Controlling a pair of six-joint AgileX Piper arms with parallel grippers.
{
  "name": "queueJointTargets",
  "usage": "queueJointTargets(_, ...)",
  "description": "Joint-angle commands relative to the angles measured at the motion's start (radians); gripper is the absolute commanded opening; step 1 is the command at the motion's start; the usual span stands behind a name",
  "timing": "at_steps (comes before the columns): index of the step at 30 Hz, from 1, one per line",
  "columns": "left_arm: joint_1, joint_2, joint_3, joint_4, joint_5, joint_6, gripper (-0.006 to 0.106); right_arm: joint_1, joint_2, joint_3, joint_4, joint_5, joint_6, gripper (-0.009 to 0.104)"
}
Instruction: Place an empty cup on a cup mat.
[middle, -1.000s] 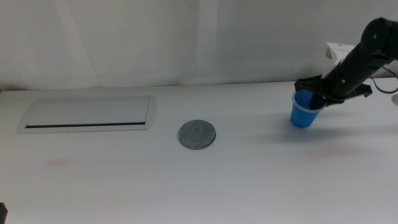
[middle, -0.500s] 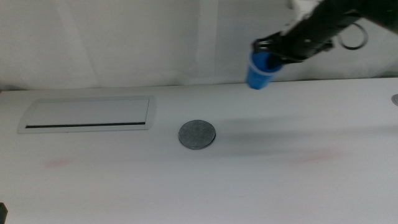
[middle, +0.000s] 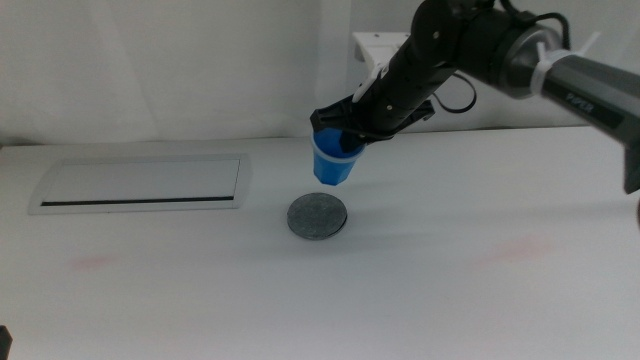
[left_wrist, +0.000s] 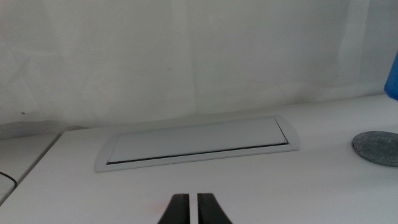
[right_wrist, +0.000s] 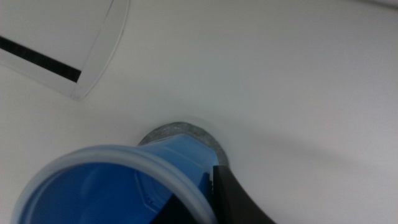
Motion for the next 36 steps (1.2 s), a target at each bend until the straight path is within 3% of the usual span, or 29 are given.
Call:
queueJointTargets(1,-0.004,-0.035,0.009,-0.011,0.002,-0.005,-0.003,0.012,0.029,-0.033,-0.004,0.015,0.017,-0.003)
queueJointTargets(29,-0.004,-0.035,0.009,-0.011,0.002,-0.005,-0.003,0.043,0.145,-0.057,-0.004,0.075,0.017,-0.003)
queueJointTargets(36,-0.004,-0.035,0.009,-0.011,0.002,-0.005,-0.003,0.043,0.155,-0.057,0.040,0.037,0.017,-0.003)
